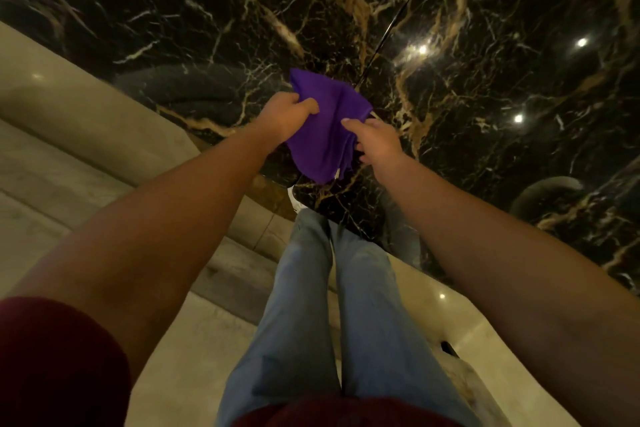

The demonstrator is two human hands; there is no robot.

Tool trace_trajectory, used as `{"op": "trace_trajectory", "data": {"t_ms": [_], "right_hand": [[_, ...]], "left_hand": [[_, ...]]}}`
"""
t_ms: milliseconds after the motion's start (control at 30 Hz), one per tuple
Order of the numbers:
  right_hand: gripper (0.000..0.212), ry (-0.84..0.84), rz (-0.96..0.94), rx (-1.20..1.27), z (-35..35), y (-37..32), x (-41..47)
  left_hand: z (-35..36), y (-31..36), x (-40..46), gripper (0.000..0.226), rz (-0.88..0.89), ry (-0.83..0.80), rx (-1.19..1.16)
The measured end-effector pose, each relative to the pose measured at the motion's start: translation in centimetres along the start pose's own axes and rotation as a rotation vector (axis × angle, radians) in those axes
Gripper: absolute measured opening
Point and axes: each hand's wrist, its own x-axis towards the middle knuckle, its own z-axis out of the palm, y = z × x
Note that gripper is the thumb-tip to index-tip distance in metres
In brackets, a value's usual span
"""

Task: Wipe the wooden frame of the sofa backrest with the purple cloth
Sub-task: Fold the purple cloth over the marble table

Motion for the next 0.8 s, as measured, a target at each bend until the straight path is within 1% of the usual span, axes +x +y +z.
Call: {"op": "trace_trajectory", "data": {"t_ms": [100,167,200,233,267,333,367,433,467,500,533,567,633,667,700,733,767,800], "right_hand": [[0.026,-0.004,-0.045,0.036,0.0,-1.7,-2.0],[0.025,-0.03,-0.055,0.084,-0.3,-2.9,-3.7],[0.028,-0.054,-0.075,0.115,-0.3,-3.6,-5.3],[0.035,-0.088,-0.097,0.141,-0.3,-4.4,-6.8],[0.046,-0.1,-0.1,0.167,-0.3,-4.6,-7.2],[0.074,-0.155,-0.172,0.213,-0.1,-6.2,-10.7],[0.081,-0.171,-0.183,0.257,0.0,-6.3,-11.0],[0.081,-0.242,-0.255,0.328,0.1,-7.6,-14.9],[0.08,-0.258,-0.258,0.355,0.2,-7.4,-15.2],[0.081,-0.283,-0.279,0.362,0.4,-7.9,-17.3],[0.083,-0.304,-0.313,0.331,0.5,-8.4,-19.5],[0.084,-0.3,-0.32,0.322,0.6,-7.9,-19.9],[0.084,-0.358,-0.376,0.267,1.0,-8.7,-24.4],[0.084,-0.354,-0.376,0.258,1.0,-8.5,-24.9],[0.085,-0.356,-0.407,0.23,1.3,-8.8,-27.3],[0.085,-0.358,-0.459,0.189,1.3,-9.1,-29.4],[0.086,-0.322,-0.492,0.166,1.2,-9.3,-29.6],[0.088,-0.3,-0.554,0.118,1.6,-9.5,-31.7]], "left_hand": [[-1.5,1.0,-3.4,0.028,0.074,0.037,-0.172],[-2.4,1.7,-5.8,0.016,0.118,0.037,-0.289],[-3.4,1.9,-7.8,0.011,0.14,0.046,-0.339],[-4.2,2.2,-9.7,0.01,0.158,0.048,-0.388],[-4.4,2.5,-10.5,0.013,0.163,0.038,-0.419],[-5.9,2.8,-14.4,0.015,0.212,0.07,-0.528],[-6.0,3.0,-15.1,0.014,0.213,0.067,-0.569],[-7.2,3.3,-19.3,0.013,0.255,0.093,-0.663],[-7.2,3.2,-19.8,0.014,0.254,0.104,-0.684],[-8.1,3.1,-22.1,0.016,0.277,0.142,-0.724],[-8.8,3.1,-24.3,0.019,0.311,0.158,-0.749],[-8.6,2.9,-24.9,0.02,0.319,0.146,-0.735],[-10.0,2.4,-29.4,0.022,0.411,0.195,-0.775],[-10.0,2.2,-29.6,0.021,0.419,0.199,-0.785],[-10.6,1.7,-31.7,0.019,0.449,0.233,-0.827],[-11.3,1.3,-33.6,0.017,0.473,0.261,-0.862],[-11.3,1.4,-33.6,0.017,0.471,0.276,-0.873],[-11.6,0.6,-35.2,0.021,0.478,0.336,-0.874]]}}
